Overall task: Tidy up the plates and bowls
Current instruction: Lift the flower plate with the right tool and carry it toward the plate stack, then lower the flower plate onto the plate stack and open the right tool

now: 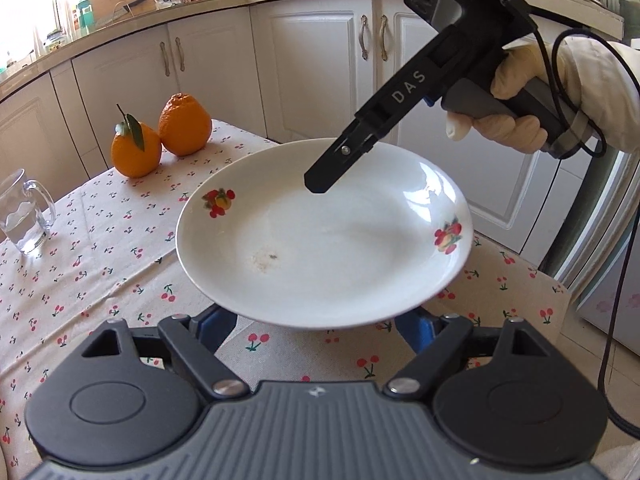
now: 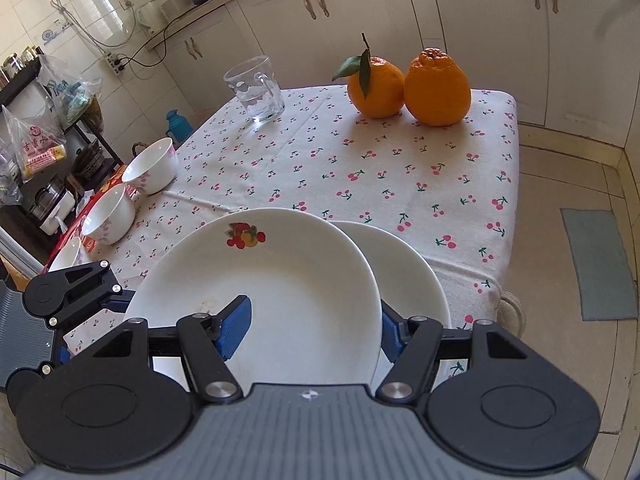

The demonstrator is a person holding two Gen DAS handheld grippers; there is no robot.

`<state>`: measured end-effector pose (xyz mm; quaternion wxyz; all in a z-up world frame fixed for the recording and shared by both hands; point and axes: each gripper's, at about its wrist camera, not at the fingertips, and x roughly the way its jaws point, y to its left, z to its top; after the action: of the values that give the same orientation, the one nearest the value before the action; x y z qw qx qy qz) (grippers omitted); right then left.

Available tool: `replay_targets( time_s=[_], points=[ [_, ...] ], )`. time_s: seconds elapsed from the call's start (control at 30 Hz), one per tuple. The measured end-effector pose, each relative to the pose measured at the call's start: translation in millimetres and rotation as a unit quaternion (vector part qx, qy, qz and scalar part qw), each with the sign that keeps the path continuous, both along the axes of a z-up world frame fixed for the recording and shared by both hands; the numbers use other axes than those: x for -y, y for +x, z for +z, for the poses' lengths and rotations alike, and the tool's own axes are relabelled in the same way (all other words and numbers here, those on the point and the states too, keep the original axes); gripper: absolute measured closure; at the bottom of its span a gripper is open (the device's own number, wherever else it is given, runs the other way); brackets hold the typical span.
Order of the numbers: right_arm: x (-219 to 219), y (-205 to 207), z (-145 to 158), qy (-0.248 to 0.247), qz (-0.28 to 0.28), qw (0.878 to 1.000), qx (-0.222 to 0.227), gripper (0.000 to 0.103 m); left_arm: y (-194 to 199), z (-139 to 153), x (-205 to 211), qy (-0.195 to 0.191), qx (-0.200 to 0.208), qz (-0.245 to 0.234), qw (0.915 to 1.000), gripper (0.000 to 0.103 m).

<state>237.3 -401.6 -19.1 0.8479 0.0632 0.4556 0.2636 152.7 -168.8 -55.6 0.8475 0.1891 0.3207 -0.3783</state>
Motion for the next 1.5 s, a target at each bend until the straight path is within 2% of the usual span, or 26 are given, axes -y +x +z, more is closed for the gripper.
replay_targets(
  time_s=[0.5, 1.5],
  points=[
    [9, 0, -13, 0.002, -0.008, 1.000, -0.013, 0.032, 10, -5, 4, 0.001, -0.013, -0.009, 0.9999, 0.018],
    [23, -29, -9, 0.009, -0.041, 0.999, -0.013, 0.032, 13, -6, 2, -0.013, -0.020, -0.026, 0.9994, 0.017]
  ],
)
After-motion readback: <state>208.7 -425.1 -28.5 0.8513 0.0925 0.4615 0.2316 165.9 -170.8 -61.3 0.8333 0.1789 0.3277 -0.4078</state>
